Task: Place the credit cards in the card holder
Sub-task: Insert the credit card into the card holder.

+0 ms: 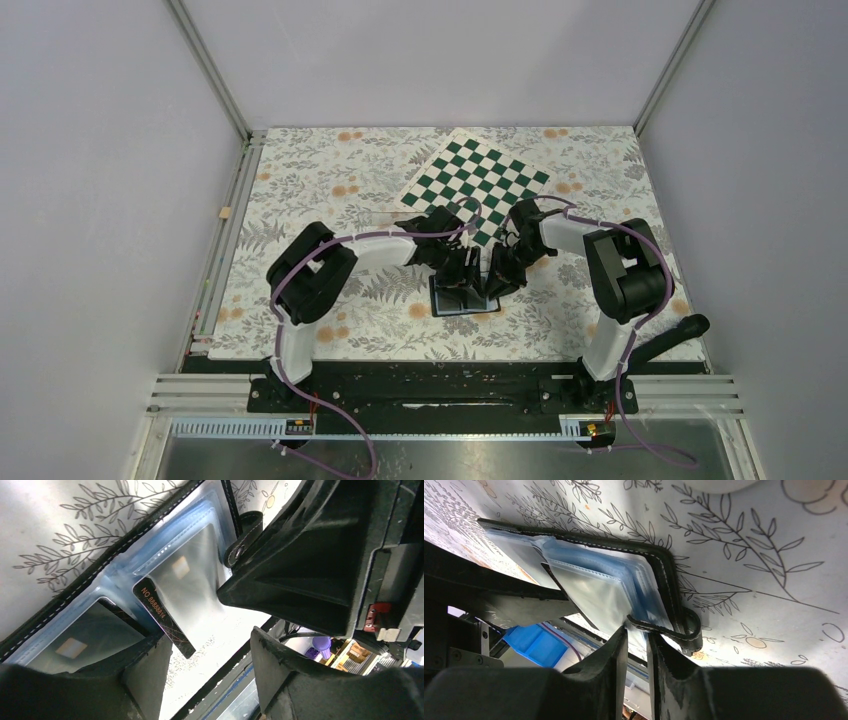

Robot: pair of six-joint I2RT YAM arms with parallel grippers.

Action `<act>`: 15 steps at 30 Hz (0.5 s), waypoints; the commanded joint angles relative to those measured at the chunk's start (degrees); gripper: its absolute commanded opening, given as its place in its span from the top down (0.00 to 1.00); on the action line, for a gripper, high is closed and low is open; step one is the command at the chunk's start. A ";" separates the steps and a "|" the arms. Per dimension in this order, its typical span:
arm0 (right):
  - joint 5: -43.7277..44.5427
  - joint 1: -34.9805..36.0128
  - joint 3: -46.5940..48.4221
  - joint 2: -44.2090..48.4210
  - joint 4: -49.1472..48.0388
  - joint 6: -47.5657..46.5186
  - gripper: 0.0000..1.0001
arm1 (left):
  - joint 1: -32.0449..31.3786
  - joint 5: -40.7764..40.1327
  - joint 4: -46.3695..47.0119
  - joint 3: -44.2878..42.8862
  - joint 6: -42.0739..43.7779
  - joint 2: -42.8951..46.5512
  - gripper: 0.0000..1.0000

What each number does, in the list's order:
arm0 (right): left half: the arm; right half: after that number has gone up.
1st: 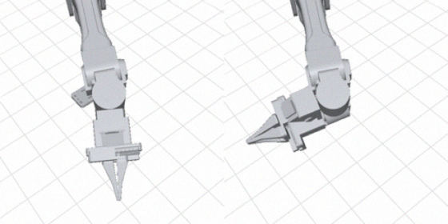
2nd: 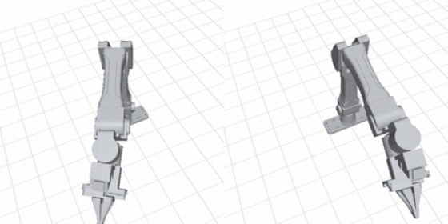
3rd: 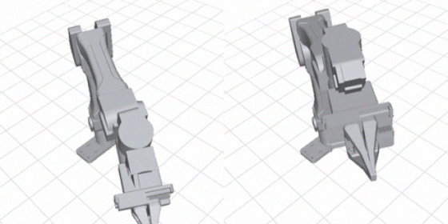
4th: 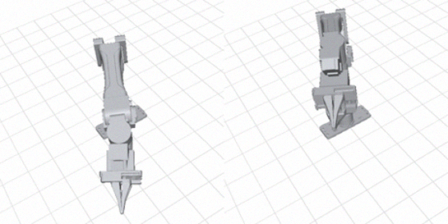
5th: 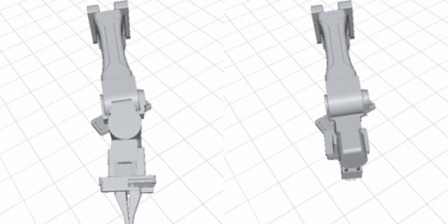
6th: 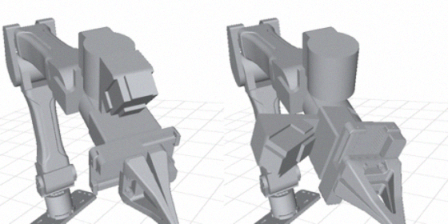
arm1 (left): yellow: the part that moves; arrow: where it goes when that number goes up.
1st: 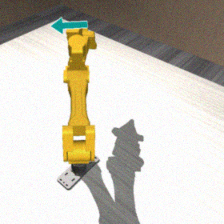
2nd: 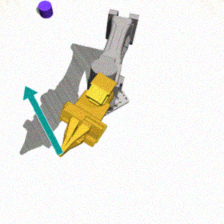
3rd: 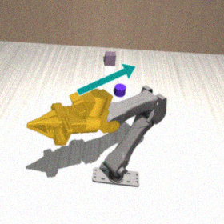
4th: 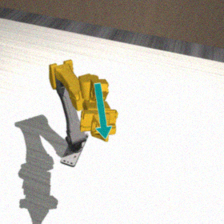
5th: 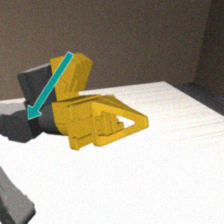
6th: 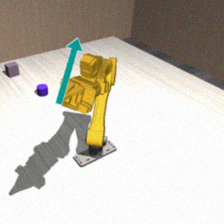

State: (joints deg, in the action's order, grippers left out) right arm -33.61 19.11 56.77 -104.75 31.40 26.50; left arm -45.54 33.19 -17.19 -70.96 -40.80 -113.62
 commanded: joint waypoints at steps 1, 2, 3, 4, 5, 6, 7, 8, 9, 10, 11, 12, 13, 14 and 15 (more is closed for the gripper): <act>-1.40 -0.13 1.77 2.17 0.32 -0.71 0.71 | -1.78 2.67 0.41 -2.82 3.12 -1.28 0.41; -1.38 -0.13 1.76 2.36 0.31 -0.71 0.70 | -1.90 2.26 -0.16 -3.11 3.63 -0.93 0.40; -1.35 -0.13 1.76 2.48 0.32 -0.69 0.69 | -1.86 1.61 -1.12 -3.37 4.37 -0.67 0.38; -1.30 -0.13 1.76 2.57 0.35 -0.52 0.67 | -1.90 0.57 -2.46 -3.83 5.23 -0.38 0.37; -1.22 -0.13 1.68 2.66 0.43 -0.39 0.65 | -1.84 -1.04 -4.29 -4.25 6.28 0.02 0.36; -1.08 -0.13 1.68 2.91 0.59 -0.34 0.63 | -1.88 -2.58 -5.89 -4.56 7.19 0.52 0.35; -0.79 -0.13 1.72 3.13 0.85 -0.35 0.60 | -1.85 -4.26 -7.32 -4.67 7.97 1.19 0.34; -0.32 -0.13 1.87 3.46 1.29 -0.42 0.56 | -1.87 -5.93 -8.74 -4.63 8.84 1.98 0.32; 0.34 -0.07 2.05 3.88 2.08 -0.67 0.52 | -1.84 -7.29 -9.66 -4.58 9.48 2.83 0.31; 1.06 -0.12 2.36 4.36 2.74 -0.97 0.48 | -1.85 -8.96 -10.64 -4.35 10.15 3.72 0.29; 1.76 -0.13 2.59 5.05 3.51 -1.29 0.43 | -1.91 -10.25 -11.56 -4.08 10.61 4.79 0.28; 2.46 -0.13 2.82 5.70 4.13 -1.54 0.39 | -1.91 -11.31 -12.00 -3.59 10.99 6.02 0.26; 3.19 -0.13 3.17 6.43 5.12 -1.80 0.36 | -1.91 -12.52 -12.35 -3.05 11.26 7.20 0.19; 3.91 -0.13 3.38 7.04 5.75 -2.08 0.34 | -1.87 -13.37 -12.50 -2.46 11.46 8.52 0.16; 4.55 -0.09 3.57 7.79 6.40 -2.33 0.33 | -1.74 -14.21 -12.54 -1.37 11.51 9.69 0.15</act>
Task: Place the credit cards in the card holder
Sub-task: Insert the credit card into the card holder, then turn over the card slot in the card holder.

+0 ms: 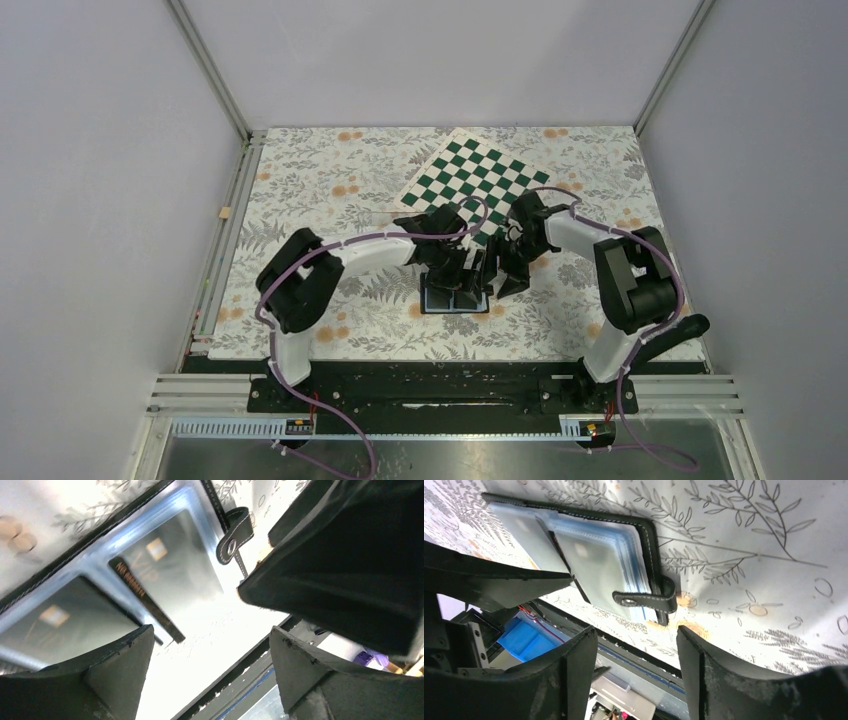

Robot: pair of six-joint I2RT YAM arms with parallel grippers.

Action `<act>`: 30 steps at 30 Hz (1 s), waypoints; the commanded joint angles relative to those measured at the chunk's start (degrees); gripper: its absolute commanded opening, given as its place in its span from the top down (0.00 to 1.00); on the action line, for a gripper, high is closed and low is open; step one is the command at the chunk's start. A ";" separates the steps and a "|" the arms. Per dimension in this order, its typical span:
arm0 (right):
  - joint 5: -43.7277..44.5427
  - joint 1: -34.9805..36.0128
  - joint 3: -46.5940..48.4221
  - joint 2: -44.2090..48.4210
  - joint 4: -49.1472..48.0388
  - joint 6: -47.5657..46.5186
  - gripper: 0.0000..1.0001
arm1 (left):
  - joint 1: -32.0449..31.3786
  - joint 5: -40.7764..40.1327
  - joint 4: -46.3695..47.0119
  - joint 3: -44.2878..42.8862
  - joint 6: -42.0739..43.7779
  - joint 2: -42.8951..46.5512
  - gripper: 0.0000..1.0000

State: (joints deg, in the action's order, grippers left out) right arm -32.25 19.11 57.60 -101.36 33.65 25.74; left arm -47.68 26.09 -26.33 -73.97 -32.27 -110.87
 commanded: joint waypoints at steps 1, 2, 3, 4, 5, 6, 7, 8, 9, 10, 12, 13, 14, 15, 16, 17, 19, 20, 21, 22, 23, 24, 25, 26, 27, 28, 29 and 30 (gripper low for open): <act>3.58 -0.05 2.91 4.97 4.67 -1.76 0.33 | 0.46 -7.50 -3.32 2.47 2.86 8.19 0.15; 3.92 0.03 3.09 5.37 5.17 -1.95 0.33 | 0.72 -7.51 -2.97 3.36 2.82 9.31 0.14; 4.19 0.21 3.27 5.71 5.60 -2.16 0.33 | 0.93 -7.41 -2.45 4.38 2.65 10.46 0.15; 4.32 0.47 3.44 5.95 5.99 -2.34 0.34 | 1.11 -7.04 -1.64 5.37 2.47 11.60 0.15; 4.38 0.84 3.70 6.07 6.33 -2.43 0.35 | 1.36 -6.25 -0.91 6.40 2.43 12.79 0.14; 4.31 1.36 3.99 6.17 6.43 -2.44 0.37 | 1.67 -5.71 -0.38 7.19 2.44 13.49 0.15; 4.41 2.12 4.39 6.20 6.56 -2.40 0.38 | 1.92 -5.48 -0.38 7.86 2.39 14.11 0.15; 4.38 3.07 5.01 6.11 6.64 -2.32 0.40 | 2.22 -5.44 -0.35 8.54 2.32 14.70 0.16; 4.39 4.09 5.78 5.92 6.61 -2.27 0.42 | 2.73 -5.41 -0.28 9.33 2.13 15.36 0.16; 4.42 5.23 6.68 5.39 6.73 -1.95 0.44 | 3.40 -5.26 0.07 10.36 1.71 15.97 0.16; 4.06 7.60 8.75 3.82 6.61 -1.15 0.49 | 5.20 -3.91 1.71 12.90 0.66 17.33 0.18; 3.77 8.70 10.01 2.71 6.63 -0.88 0.51 | 6.21 -2.70 2.99 14.33 -0.01 17.78 0.20; 3.29 9.75 11.12 1.51 6.51 -0.61 0.53 | 7.43 -1.43 4.40 15.63 -0.66 18.18 0.21; 2.94 10.75 12.27 0.18 6.23 -0.27 0.56 | 8.69 0.15 6.24 17.02 -1.22 18.48 0.23; 2.48 11.55 13.63 -1.00 5.84 0.03 0.59 | 9.80 1.48 7.61 18.24 -1.89 18.52 0.25; 1.70 12.34 14.46 -2.17 5.32 0.40 0.64 | 10.93 2.84 8.86 19.18 -2.40 18.48 0.27; 0.48 13.51 16.12 -4.46 3.97 1.26 0.77 | 12.69 6.22 11.52 21.06 -3.43 18.21 0.33; -0.36 13.88 16.85 -5.59 3.42 1.65 0.82 | 13.56 7.10 12.62 21.55 -3.99 17.92 0.36; -0.81 14.19 17.71 -6.75 3.14 1.95 0.86 | 14.03 7.80 13.63 21.93 -4.59 17.60 0.37; -0.84 14.37 18.34 -7.70 2.99 2.09 0.88 | 14.36 8.25 14.30 22.02 -5.02 17.03 0.40; -0.80 14.57 19.16 -8.68 2.93 2.25 0.90 | 14.51 8.33 14.56 21.84 -5.25 16.54 0.41; -0.57 14.70 19.85 -9.61 3.11 2.29 0.91 | 14.62 8.32 14.66 21.59 -5.36 16.03 0.42; -0.12 14.84 20.35 -10.39 3.43 2.21 0.92 | 14.63 8.23 14.78 21.25 -5.41 15.49 0.43; 0.45 14.89 20.76 -11.18 3.80 2.12 0.93 | 14.66 8.09 14.95 20.91 -5.51 14.97 0.43; 1.23 14.88 21.04 -11.91 4.42 2.06 0.93 | 14.71 8.06 14.91 20.58 -5.61 14.38 0.44; 2.17 14.97 21.21 -12.48 4.88 1.96 0.93 | 14.67 8.06 14.98 20.21 -5.61 13.77 0.45; 3.12 14.99 21.17 -12.99 5.37 2.02 0.94 | 14.66 8.18 15.04 19.83 -5.65 13.14 0.46; 3.76 14.99 20.99 -13.41 5.68 2.03 0.94 | 14.64 8.20 15.00 19.49 -5.70 12.50 0.47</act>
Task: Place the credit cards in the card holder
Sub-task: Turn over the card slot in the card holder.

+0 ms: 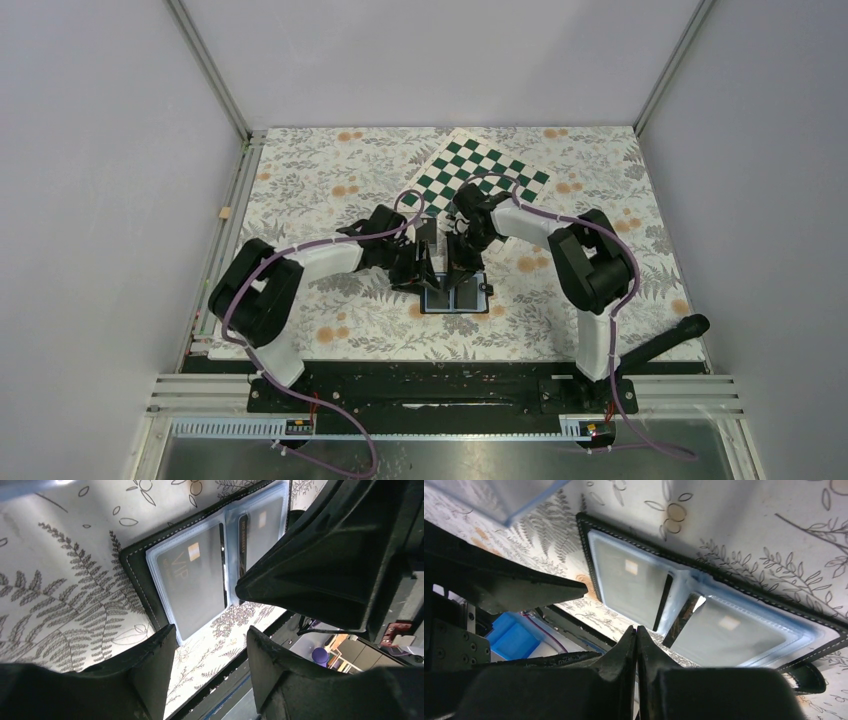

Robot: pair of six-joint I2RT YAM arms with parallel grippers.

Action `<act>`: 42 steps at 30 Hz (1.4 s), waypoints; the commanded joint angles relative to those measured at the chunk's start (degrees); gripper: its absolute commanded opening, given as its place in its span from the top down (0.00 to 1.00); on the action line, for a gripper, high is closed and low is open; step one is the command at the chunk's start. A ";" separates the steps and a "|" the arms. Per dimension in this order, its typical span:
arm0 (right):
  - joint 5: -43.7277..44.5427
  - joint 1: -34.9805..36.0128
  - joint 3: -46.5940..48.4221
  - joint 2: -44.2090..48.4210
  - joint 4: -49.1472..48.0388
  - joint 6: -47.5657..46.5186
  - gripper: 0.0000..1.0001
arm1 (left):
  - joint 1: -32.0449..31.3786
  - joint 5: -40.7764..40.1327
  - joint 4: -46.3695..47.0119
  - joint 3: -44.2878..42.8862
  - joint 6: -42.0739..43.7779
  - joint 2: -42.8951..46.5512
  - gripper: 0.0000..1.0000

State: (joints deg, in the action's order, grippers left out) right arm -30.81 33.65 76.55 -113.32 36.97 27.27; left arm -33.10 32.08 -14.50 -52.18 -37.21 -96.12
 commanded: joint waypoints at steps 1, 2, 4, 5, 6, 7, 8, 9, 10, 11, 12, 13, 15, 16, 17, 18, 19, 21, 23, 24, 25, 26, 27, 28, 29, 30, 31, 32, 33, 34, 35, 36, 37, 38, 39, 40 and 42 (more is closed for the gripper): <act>3.16 0.52 1.84 -1.75 2.78 0.39 0.95 | 0.06 2.19 3.17 -2.57 -0.83 -2.70 0.47; 4.42 0.54 1.52 -1.90 3.36 0.29 0.95 | 0.13 2.09 3.14 -2.90 -0.89 -3.21 0.48; 6.49 0.51 0.39 -1.64 3.80 0.29 0.96 | 0.08 1.60 2.36 -3.68 -0.51 -4.30 0.49; 7.34 0.53 -0.11 -1.41 4.01 0.28 0.96 | 0.06 1.26 1.41 -4.12 -0.31 -4.71 0.50; 7.90 0.59 -0.45 -1.19 4.33 0.14 0.96 | 0.11 0.62 0.63 -4.52 -0.01 -5.09 0.50; 8.40 0.58 -0.61 -1.22 4.63 -0.12 0.96 | 0.10 0.06 0.00 -4.94 0.29 -5.47 0.50; 8.90 0.58 -0.62 -1.33 4.96 -0.41 0.96 | 0.08 -0.35 -0.36 -5.10 0.45 -5.78 0.50; 9.11 0.56 -0.66 -1.46 5.33 -0.57 0.96 | 0.06 -0.43 -0.41 -5.10 0.47 -5.94 0.50; 9.07 0.58 -0.74 -1.64 5.23 -0.75 0.96 | 0.06 -0.58 -0.44 -5.07 0.47 -6.07 0.50; 8.94 0.62 -0.71 -1.87 5.25 -0.83 0.96 | 0.06 -0.61 -0.30 -5.04 0.40 -6.05 0.50; 8.66 0.63 -0.77 -2.06 5.02 -0.75 0.96 | 0.06 -0.55 -0.26 -4.97 0.32 -6.08 0.50; 8.45 0.58 -0.67 -2.24 4.96 -0.84 0.96 | 0.08 -0.60 -0.24 -4.95 0.30 -6.10 0.50; 8.00 0.63 -0.46 -2.41 4.61 -0.91 0.96 | 0.07 -0.74 -0.21 -5.01 0.16 -6.02 0.50; 7.82 0.65 -0.44 -2.31 4.78 -0.86 0.96 | 0.12 -0.71 -0.26 -5.03 0.13 -6.08 0.51; 7.65 0.71 -0.37 -2.25 4.67 -0.83 0.96 | 0.06 -0.66 -0.14 -5.02 -0.05 -6.10 0.52; 7.13 0.72 -0.36 -2.18 4.35 -0.87 0.96 | 0.06 -0.66 -0.15 -5.10 -0.04 -6.14 0.53; 6.60 0.71 -0.44 -2.22 3.93 -0.85 0.96 | 0.07 -0.76 -0.15 -5.09 -0.07 -6.25 0.53; 5.58 0.73 -0.44 -2.48 3.35 -0.73 0.96 | 0.08 -0.83 -0.07 -5.12 -0.08 -6.35 0.54; 4.61 0.82 -0.65 -2.89 2.72 -0.59 0.96 | 0.07 -1.41 0.14 -5.26 -0.10 -6.56 0.59; 4.48 0.95 -0.76 -3.03 2.65 -0.64 0.96 | 0.01 -0.21 0.39 -5.29 -0.20 -6.62 0.61; 4.17 0.98 -0.96 -3.11 2.47 -0.68 0.96 | -0.07 0.11 0.75 -5.30 -0.36 -6.63 0.62; 3.95 0.91 -1.17 -3.27 2.19 -0.56 0.96 | -0.09 0.44 0.93 -5.30 -0.32 -6.51 0.65; 3.77 0.97 -1.37 -3.42 2.00 -0.48 0.96 | -0.13 0.66 1.03 -5.36 -0.24 -6.35 0.68; 3.51 0.98 -1.52 -3.52 1.97 -0.47 0.96 | -0.30 0.63 1.07 -5.40 -0.15 -6.11 0.70; 3.40 0.97 -1.63 -3.57 1.83 -0.48 0.96 | -0.36 0.64 1.06 -5.46 -0.08 -5.84 0.72; 3.32 0.96 -1.67 -3.58 1.79 -0.40 0.96 | -0.48 0.77 1.10 -5.54 -0.04 -5.69 0.74; 3.30 0.98 -1.67 -3.62 1.78 -0.38 0.96 | -0.60 0.88 1.29 -5.56 0.03 -5.57 0.74; 3.25 0.94 -1.63 -3.63 1.76 -0.37 0.96 | -0.72 1.20 1.73 -5.48 -0.04 -5.42 0.75; 3.31 0.93 -1.59 -3.72 1.79 -0.35 0.96 | -0.79 1.71 2.28 -5.40 -0.17 -5.28 0.76; 3.26 0.97 -1.51 -3.72 1.91 -0.37 0.96 | -0.90 1.93 2.63 -5.31 -0.37 -5.17 0.76; 3.25 0.98 -1.45 -3.67 1.99 -0.44 0.96 | -0.99 2.01 2.91 -5.24 -0.54 -4.83 0.76; 3.37 0.95 -1.46 -3.59 1.97 -0.46 0.96 | -1.08 2.17 3.12 -5.16 -0.70 -4.45 0.76; 3.38 0.91 -1.49 -3.46 2.01 -0.46 0.96 | -1.15 2.23 3.20 -5.27 -0.79 -4.21 0.76; 3.23 0.97 -1.49 -3.28 2.08 -0.46 0.96 | -1.17 2.31 3.26 -5.36 -0.83 -3.95 0.76; 3.06 0.98 -1.50 -3.01 2.08 -0.44 0.96 | -1.22 2.36 3.25 -5.45 -0.85 -3.66 0.76; 2.96 0.98 -1.50 -2.74 2.10 -0.44 0.96 | -1.30 2.42 3.23 -5.59 -0.86 -3.44 0.76; 2.95 0.96 -1.42 -2.03 2.08 -0.31 0.96 | -1.50 2.26 2.86 -5.92 -0.57 -3.23 0.77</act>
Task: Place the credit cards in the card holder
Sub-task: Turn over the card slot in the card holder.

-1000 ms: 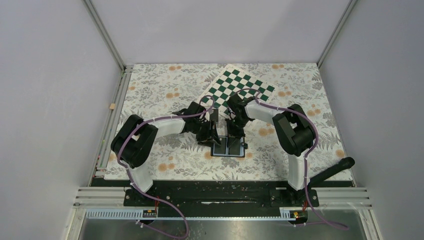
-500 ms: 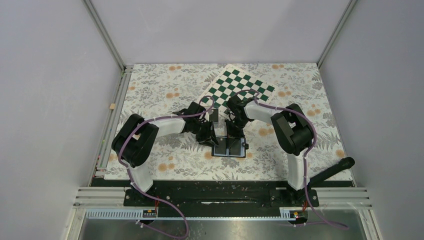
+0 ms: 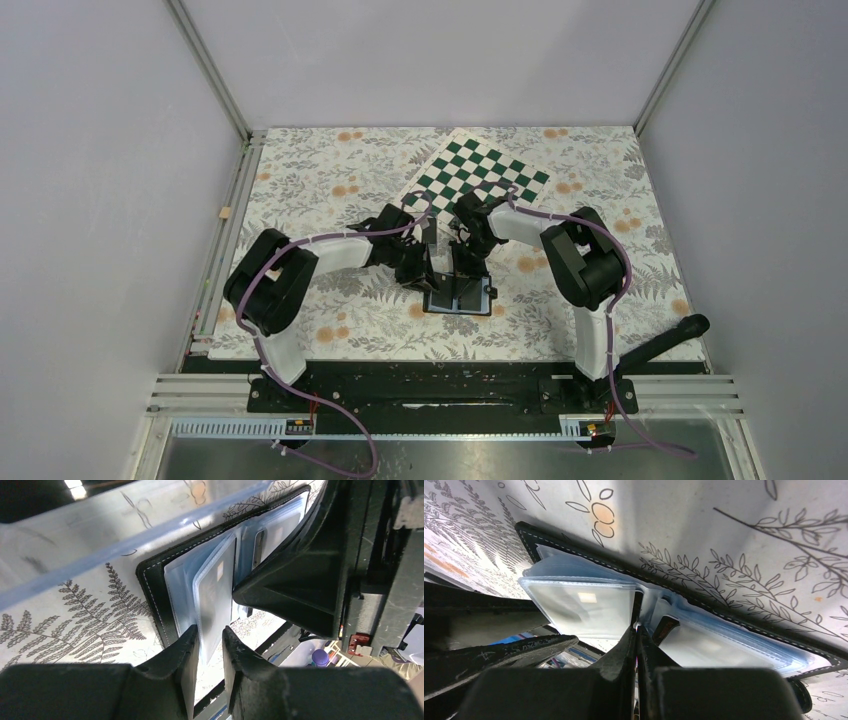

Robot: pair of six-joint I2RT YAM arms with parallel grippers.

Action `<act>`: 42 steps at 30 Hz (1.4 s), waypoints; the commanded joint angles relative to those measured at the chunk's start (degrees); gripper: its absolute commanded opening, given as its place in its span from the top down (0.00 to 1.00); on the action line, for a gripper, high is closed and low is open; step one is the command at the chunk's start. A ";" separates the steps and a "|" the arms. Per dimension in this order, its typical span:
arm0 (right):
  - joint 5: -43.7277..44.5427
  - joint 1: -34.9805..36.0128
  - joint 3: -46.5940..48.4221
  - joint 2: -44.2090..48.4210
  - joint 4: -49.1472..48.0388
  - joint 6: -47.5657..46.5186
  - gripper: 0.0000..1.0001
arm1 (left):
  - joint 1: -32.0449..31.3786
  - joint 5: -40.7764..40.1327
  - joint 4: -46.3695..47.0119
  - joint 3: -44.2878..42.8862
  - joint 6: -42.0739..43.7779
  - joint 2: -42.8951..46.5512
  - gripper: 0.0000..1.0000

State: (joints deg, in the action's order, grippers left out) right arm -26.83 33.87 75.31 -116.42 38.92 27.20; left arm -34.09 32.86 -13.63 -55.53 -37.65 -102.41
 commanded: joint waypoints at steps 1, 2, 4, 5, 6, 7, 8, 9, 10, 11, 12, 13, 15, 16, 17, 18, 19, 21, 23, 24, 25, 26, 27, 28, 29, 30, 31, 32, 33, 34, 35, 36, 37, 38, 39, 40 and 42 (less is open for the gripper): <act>-1.11 0.76 -0.04 1.44 0.11 -0.23 0.95 | -0.68 1.17 1.51 -2.89 0.16 3.09 0.77; -1.21 0.76 0.07 1.72 0.17 -0.22 0.95 | -0.88 0.70 0.88 -3.53 0.64 2.98 0.79; -1.30 0.76 0.55 2.21 0.63 -0.22 0.95 | -1.55 -0.71 -1.54 -5.00 2.13 2.62 0.80; -1.30 0.76 0.89 2.44 0.71 -0.31 0.94 | -1.98 -1.58 -3.26 -5.76 2.89 2.39 0.82; -1.17 0.76 1.16 2.61 1.07 -0.39 0.94 | -2.41 -2.62 -4.65 -6.70 3.48 2.01 0.85; -1.14 0.75 1.35 2.78 1.28 -0.47 0.94 | -2.96 -3.46 -5.82 -7.42 4.00 1.61 0.87; -1.08 0.72 1.53 2.95 1.44 -0.59 0.94 | -3.24 -4.14 -6.82 -8.11 4.47 1.34 0.89; -0.97 0.74 1.67 3.15 1.67 -0.58 0.94 | -3.48 -4.70 -7.66 -8.58 4.74 1.11 0.92; -0.87 0.76 1.87 3.46 1.89 -0.69 0.93 | -3.58 -5.12 -8.17 -8.99 4.92 0.89 0.96; -0.68 0.76 1.96 3.90 2.13 -0.78 0.93 | -3.55 -5.44 -8.70 -9.18 4.95 0.75 1.00; -0.32 0.76 2.09 4.29 2.32 -0.96 0.93 | -3.57 -5.99 -9.34 -9.44 5.06 0.80 1.00; 0.08 0.70 2.22 4.91 2.62 -1.11 0.92 | -3.56 -6.72 -10.19 -9.73 5.16 0.93 1.00; 0.86 0.44 2.45 6.06 3.27 -1.57 0.92 | -3.62 -8.74 -12.18 -10.41 5.59 1.32 1.00; 1.29 0.14 2.38 6.71 3.69 -1.74 0.92 | -3.57 -9.38 -12.88 -10.82 5.71 1.53 1.00; 1.72 -0.26 2.20 7.39 3.92 -1.88 0.92 | -3.60 -9.74 -13.48 -11.10 5.82 1.72 1.00; 1.84 -0.66 1.95 7.96 3.90 -1.91 0.91 | -3.57 -10.00 -13.99 -11.62 5.91 1.77 1.00; 1.91 -1.11 1.64 8.46 3.90 -1.89 0.91 | -3.60 -10.23 -14.50 -12.02 5.92 1.67 1.00; 1.88 -2.07 1.09 9.27 3.86 -1.98 0.91 | -3.62 -11.34 -15.98 -12.99 5.92 1.24 0.95; 1.85 -2.90 0.54 9.71 3.83 -2.05 0.91 | -3.70 -12.70 -17.40 -13.66 6.32 0.94 0.79; 1.74 -3.19 0.35 9.85 3.81 -2.13 0.91 | -3.82 -13.32 -17.84 -13.83 6.49 0.63 0.72; 1.77 -3.52 0.22 9.94 3.88 -2.25 0.91 | -3.87 -13.79 -18.21 -14.08 6.73 0.30 0.65; 1.64 -3.73 0.04 10.05 3.79 -2.32 0.91 | -3.88 -13.95 -18.53 -14.35 7.14 -0.30 0.60; 1.60 -3.94 -0.10 10.08 3.87 -2.40 0.91 | -4.00 -14.13 -18.95 -14.61 7.48 -0.78 0.57; 1.57 -4.10 -0.26 10.15 3.81 -2.48 0.91 | -4.13 -14.26 -19.30 -14.95 7.83 -1.28 0.55; 1.48 -4.20 -0.32 10.16 3.85 -2.58 0.91 | -4.24 -14.38 -19.78 -15.34 8.26 -1.87 0.55; 1.47 -4.29 -0.40 10.16 3.88 -2.63 0.91 | -4.39 -14.59 -20.20 -15.73 8.65 -2.35 0.55; 1.41 -4.37 -0.54 10.16 3.81 -2.67 0.91 | -4.57 -14.72 -20.48 -16.12 9.07 -2.79 0.55; 1.38 -4.42 -0.66 10.16 3.73 -2.74 0.90 | -4.85 -15.05 -20.98 -16.52 9.37 -3.17 0.55; 1.29 -4.55 -0.76 10.12 3.72 -2.83 0.90 | -5.04 -15.73 -21.47 -17.02 9.69 -3.49 0.54; 1.25 -4.64 -0.90 10.08 3.72 -2.85 0.90 | -5.39 -16.06 -21.85 -17.54 10.08 -3.65 0.53; 1.24 -4.68 -0.99 10.07 3.77 -2.94 0.90 | -5.70 -16.50 -22.27 -18.21 10.42 -3.93 0.53; 1.25 -4.71 -1.10 9.95 3.76 -3.01 0.90 | -6.11 -17.22 -22.92 -18.86 10.78 -4.24 0.53; 1.20 -4.76 -1.17 9.90 3.65 -3.03 0.90 | -6.55 -17.81 -23.57 -19.48 11.23 -4.46 0.53; 1.14 -4.80 -1.21 9.85 3.73 -3.03 0.90 | -6.89 -18.17 -24.15 -19.98 11.75 -4.73 0.53; 1.16 -4.85 -1.30 9.82 3.71 -3.12 0.90 | -7.21 -18.14 -24.42 -20.33 12.00 -4.95 0.53; 1.17 -4.86 -1.35 9.81 3.73 -3.12 0.90 | -7.44 -17.77 -24.39 -20.58 12.01 -5.06 0.55; 1.15 -5.00 -1.39 9.81 3.72 -3.12 0.90 | -7.58 -17.31 -24.45 -21.03 11.92 -4.78 0.62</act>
State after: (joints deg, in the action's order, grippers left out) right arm -26.00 29.39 74.22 -108.71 41.54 25.12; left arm -40.93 16.64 -37.15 -73.65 -27.35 -107.53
